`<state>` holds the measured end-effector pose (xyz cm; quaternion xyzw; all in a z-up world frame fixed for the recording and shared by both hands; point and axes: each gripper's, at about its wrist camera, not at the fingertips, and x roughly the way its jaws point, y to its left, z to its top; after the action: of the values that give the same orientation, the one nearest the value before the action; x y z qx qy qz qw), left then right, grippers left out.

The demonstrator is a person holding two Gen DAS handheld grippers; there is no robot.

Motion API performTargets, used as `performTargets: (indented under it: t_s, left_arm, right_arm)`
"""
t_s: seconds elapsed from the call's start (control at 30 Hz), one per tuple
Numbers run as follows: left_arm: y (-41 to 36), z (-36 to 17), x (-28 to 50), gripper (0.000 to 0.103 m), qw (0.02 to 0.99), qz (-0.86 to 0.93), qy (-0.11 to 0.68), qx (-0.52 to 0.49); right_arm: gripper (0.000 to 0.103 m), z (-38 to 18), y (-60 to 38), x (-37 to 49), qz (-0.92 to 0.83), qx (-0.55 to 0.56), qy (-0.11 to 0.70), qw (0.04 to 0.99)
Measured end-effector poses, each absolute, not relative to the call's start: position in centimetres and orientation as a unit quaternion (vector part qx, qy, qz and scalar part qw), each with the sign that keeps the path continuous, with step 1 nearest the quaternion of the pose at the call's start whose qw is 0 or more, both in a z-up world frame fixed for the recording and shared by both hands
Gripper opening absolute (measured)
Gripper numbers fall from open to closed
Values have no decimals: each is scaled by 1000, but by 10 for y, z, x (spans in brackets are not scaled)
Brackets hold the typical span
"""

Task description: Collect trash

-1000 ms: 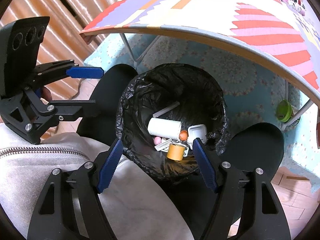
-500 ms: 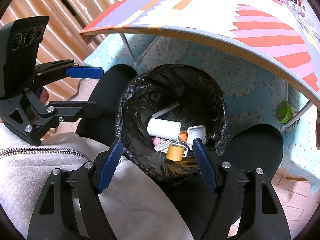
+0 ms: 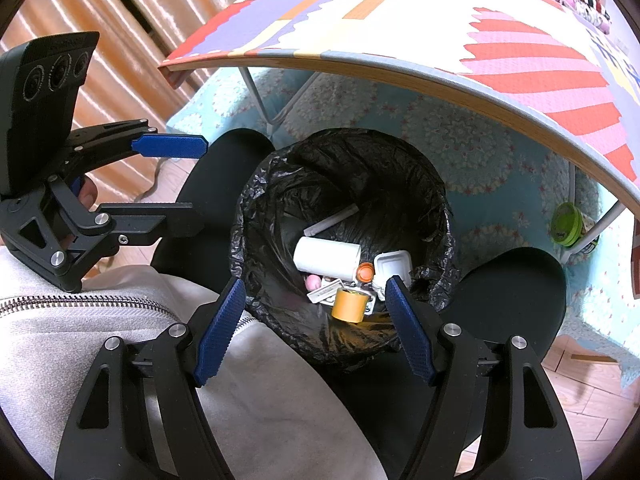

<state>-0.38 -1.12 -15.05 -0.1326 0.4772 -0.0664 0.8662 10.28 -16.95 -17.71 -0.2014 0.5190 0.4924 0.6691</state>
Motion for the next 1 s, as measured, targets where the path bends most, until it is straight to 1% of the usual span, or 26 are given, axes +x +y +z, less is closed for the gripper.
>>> performTargets:
  t_s: [1.0]
  left_arm:
    - [-13, -149, -3, 79, 868, -66, 476, -129]
  right_arm:
    - [72, -178, -170, 104, 493, -201, 519, 669]
